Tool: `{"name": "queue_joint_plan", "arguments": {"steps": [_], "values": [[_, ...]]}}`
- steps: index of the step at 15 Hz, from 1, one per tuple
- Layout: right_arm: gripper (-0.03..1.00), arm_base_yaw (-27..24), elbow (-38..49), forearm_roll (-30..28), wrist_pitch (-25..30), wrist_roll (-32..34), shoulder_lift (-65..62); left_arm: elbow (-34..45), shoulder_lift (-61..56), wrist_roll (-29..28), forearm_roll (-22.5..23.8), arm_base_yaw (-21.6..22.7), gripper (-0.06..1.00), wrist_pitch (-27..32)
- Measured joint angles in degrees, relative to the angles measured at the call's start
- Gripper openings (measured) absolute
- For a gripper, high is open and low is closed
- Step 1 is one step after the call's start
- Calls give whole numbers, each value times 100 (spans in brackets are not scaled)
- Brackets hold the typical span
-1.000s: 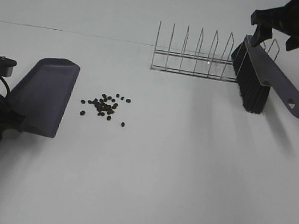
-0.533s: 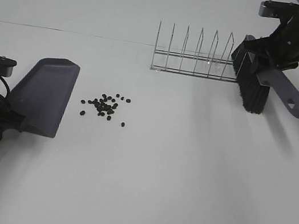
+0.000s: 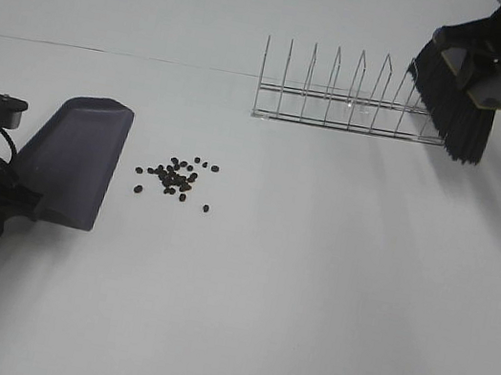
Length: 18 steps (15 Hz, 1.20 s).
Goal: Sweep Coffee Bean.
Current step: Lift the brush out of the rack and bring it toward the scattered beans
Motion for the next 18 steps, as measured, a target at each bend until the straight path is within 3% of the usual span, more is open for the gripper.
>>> {"name": "queue_joint_plan", "arguments": {"steps": [5, 9, 12, 16, 18], "values": [[37, 23, 6, -40, 814, 195, -980, 0, 0, 0, 11, 0, 32, 63], [37, 1409, 1163, -1822, 905, 1278, -1965, -6, 0, -424, 642, 0, 33, 670], [37, 2103, 1736, -2332, 831, 1868, -1753, -23, 11, -756, 1175, 0, 33, 951], [37, 2997, 1822, -2727, 418, 2280, -699, -206, 86, -773, 1289, -29, 33, 1089], [37, 3289, 1822, -2888, 235, 2389, -212, -223, 138, -814, 1392, -246, 33, 1077]]}}
